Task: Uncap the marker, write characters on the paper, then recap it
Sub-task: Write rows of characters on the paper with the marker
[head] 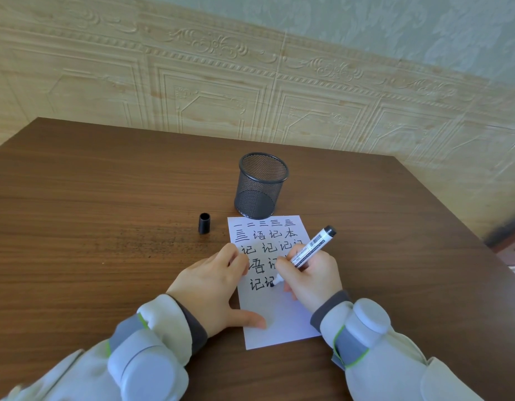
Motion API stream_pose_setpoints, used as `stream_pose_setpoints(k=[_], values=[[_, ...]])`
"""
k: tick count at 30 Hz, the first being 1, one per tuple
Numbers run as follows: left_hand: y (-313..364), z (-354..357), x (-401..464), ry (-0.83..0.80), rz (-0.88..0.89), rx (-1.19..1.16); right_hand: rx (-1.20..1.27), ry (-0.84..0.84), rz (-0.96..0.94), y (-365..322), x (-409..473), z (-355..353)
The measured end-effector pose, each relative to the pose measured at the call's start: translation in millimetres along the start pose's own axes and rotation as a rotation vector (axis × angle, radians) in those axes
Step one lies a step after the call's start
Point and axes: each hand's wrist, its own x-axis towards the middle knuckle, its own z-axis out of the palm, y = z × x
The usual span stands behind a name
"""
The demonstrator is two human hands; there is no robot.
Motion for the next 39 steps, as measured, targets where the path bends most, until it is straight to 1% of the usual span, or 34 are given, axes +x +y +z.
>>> stream_pose_setpoints(k=[5, 10, 18, 25, 31, 39], values=[[0.3, -0.6, 0.0, -0.005, 0.0, -0.012, -0.005, 0.001, 0.003, -0.1, -0.3, -0.1], [1.1, -1.8, -0.6, -0.009, -0.004, -0.009, -0.028, 0.089, -0.011, 3.4, 1.8, -1.8], [1.5, -2.5, -1.2, -0.012, -0.009, -0.006, -0.017, 0.089, 0.0, 3.7, 2.8, -2.2], [0.9, -1.4, 0.4, -0.019, -0.024, -0.015, 0.031, 0.095, 0.031, 1.1, 1.9, -3.0], [0.9, -2.6, 0.3, -0.018, -0.028, -0.022, 0.068, 0.157, 0.096, 7.7, 8.0, -15.4], [0.6, -2.6, 0.9, -0.017, -0.026, -0.031, 0.026, 0.074, 0.06, 10.7, 7.6, -17.3]])
